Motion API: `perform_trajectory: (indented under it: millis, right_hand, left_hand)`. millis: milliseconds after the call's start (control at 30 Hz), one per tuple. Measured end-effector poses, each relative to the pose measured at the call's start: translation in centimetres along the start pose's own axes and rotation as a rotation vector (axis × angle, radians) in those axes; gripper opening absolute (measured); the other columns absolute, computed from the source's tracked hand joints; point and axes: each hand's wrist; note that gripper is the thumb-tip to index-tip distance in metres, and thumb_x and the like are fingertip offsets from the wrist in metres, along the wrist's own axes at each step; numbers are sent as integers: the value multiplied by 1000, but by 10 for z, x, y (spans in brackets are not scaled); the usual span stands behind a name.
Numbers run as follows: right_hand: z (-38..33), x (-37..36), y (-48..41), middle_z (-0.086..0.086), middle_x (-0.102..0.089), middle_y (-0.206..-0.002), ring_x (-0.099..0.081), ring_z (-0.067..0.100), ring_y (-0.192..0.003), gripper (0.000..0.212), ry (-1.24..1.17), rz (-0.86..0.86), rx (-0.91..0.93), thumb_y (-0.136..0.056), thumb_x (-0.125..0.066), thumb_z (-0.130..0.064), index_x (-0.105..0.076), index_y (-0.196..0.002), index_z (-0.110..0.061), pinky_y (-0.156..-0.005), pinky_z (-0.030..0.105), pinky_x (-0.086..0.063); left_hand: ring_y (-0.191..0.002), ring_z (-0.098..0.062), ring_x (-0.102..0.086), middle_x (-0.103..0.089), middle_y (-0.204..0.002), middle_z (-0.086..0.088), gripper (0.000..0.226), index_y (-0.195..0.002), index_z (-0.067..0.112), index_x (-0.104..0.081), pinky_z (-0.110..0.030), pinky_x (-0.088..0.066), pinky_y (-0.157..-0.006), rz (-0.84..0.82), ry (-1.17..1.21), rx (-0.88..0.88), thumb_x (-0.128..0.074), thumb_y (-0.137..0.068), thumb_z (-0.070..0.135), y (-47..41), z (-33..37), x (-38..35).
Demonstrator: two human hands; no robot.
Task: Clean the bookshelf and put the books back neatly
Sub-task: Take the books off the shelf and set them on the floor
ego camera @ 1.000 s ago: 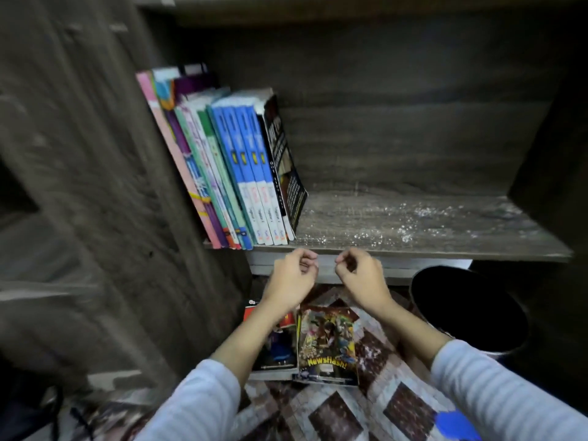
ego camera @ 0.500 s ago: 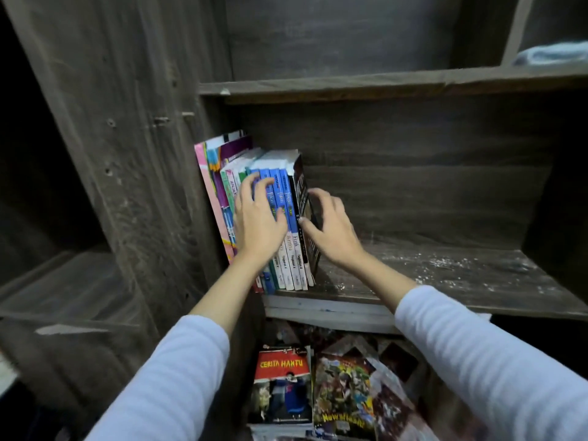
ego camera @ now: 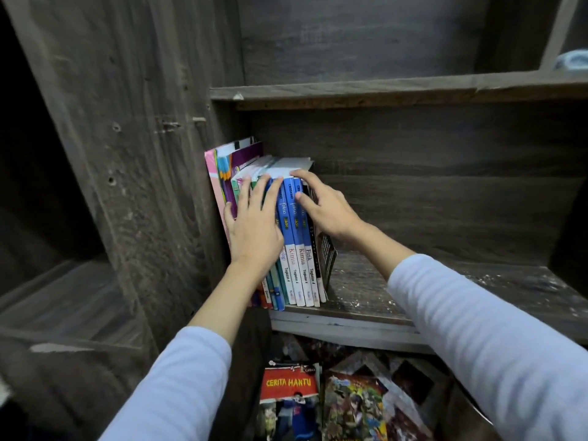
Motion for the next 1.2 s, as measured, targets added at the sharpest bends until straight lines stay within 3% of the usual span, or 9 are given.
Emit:
perform_trajectory:
  millis: [200, 300, 467, 567, 667, 767, 900, 1067, 1200]
  right_hand:
    - [-5, 11, -4, 7, -61, -119, -54, 26, -107, 33, -7, -31, -64, -99, -36, -37, -42, -132, -36, -84, 32, -38]
    - [-1, 19, -6, 5, -62, -118, -54, 27, -108, 31, -5, -6, -92, -98, -35, -40, -46, -127, -38, -89, 32, -38]
    - [3, 30, -2, -10, -61, -110, -56, 19, -109, 24, -101, 55, -104, -98, -35, -37, -57, -107, -40, -101, 41, -42]
    - [3, 38, 1, -12, -60, -109, -56, 18, -107, 25, -101, 56, -101, -99, -33, -35, -57, -105, -37, -100, 40, -42]
    - [2, 45, 7, -11, -59, -111, -54, 18, -107, 27, -77, 37, -99, -100, -32, -35, -57, -110, -33, -96, 36, -40]
    - [4, 49, 12, -5, -61, -110, -53, 20, -103, 27, -64, 24, -99, -99, -32, -37, -55, -111, -32, -86, 32, -36]
    - [6, 49, 16, -3, -62, -101, -51, 20, -95, 23, -58, 25, -88, -98, -33, -39, -54, -108, -35, -77, 29, -32]
    - [9, 45, 19, -1, -61, -92, -49, 16, -85, 23, -86, 20, -72, -98, -34, -40, -53, -110, -35, -69, 9, -33]
    - [9, 42, 19, -7, -63, -109, -52, 17, -102, 25, -108, 18, -51, -97, -34, -42, -54, -113, -39, -78, 23, -34]
  left_hand:
    - [-145, -17, 0, -16, -156, 6, 74, -150, 27, -17, -50, -13, -113, -26, -1, 1, -50, -85, 11, -1, 1, 4]
    - [-146, -17, 0, -14, -157, 5, 71, -150, 25, -18, -51, -9, -114, -23, 17, 19, -49, -86, 14, 1, 7, 2]
    - [-131, -22, -38, -44, -139, -10, 61, -140, 8, -39, -33, -28, -110, 184, 401, -2, -58, -83, 17, 24, 30, -17]
    - [-134, -19, -33, -30, -149, -7, 77, -149, 13, -18, -22, -28, -102, 13, 583, 110, -61, -86, 22, 32, 59, -28]
    - [-134, -26, -33, -26, -152, -10, 92, -151, 18, -5, -35, -36, -100, -114, 696, 386, -67, -83, 22, 25, 83, -42]
    - [-122, -34, -46, -46, -137, -16, 87, -147, 21, -18, -41, -41, -92, -107, 739, 606, -71, -79, 28, 13, 96, -59]
    - [-101, -34, -61, -64, -116, -12, 71, -137, 26, -35, -38, -46, -75, 82, 694, 729, -72, -77, 33, 8, 105, -74]
    - [-103, -35, -61, -67, -109, -14, 53, -130, 18, -48, -39, -45, -80, 137, 583, 739, -66, -82, 32, 6, 100, -87]
    - [-95, -38, -62, -69, -97, -16, 45, -116, 10, -57, -39, -44, -76, 174, 594, 715, -69, -79, 34, 9, 97, -85]
Point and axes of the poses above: each hand's wrist, its own y-axis away from the middle knuckle, its own x-axis out of the back of the hand, z = x × y
